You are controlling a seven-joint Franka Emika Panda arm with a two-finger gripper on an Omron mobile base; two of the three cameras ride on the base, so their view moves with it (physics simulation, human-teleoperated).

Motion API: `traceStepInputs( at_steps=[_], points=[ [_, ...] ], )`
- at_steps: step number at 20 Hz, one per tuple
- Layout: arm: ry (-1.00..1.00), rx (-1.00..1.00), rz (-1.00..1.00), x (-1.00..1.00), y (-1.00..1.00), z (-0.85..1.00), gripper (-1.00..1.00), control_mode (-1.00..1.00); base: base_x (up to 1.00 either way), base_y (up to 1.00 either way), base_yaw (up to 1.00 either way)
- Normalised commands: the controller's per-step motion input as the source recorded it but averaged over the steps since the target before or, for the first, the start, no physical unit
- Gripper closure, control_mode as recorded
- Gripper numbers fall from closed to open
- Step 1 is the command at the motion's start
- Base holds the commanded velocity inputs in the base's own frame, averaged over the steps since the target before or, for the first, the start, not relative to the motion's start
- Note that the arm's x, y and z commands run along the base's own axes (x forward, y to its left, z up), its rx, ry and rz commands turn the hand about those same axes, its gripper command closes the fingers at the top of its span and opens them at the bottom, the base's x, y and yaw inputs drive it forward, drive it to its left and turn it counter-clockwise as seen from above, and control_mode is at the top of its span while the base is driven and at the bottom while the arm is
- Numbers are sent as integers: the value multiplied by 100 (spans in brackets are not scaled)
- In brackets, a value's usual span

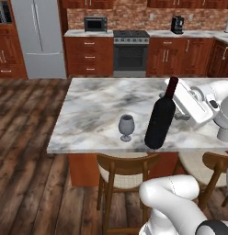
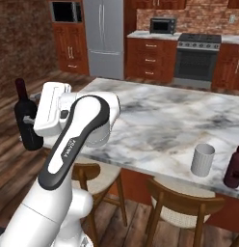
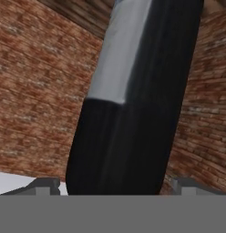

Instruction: There is a wine glass and glass cup on the dining counter. Place the wine bottle next to the wine glass and the juice bottle next to the glass cup.

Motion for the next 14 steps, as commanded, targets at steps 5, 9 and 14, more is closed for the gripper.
traceStepInputs(
  at_steps=[5, 9, 14],
  points=[
    [0, 0, 0, 0, 0, 0, 100, 100, 58, 0, 16],
    [0, 0, 0, 0, 0, 0, 100, 100, 48, 0, 2],
    [0, 0, 0, 0, 0, 0, 100, 100, 22, 1, -7]
  ],
)
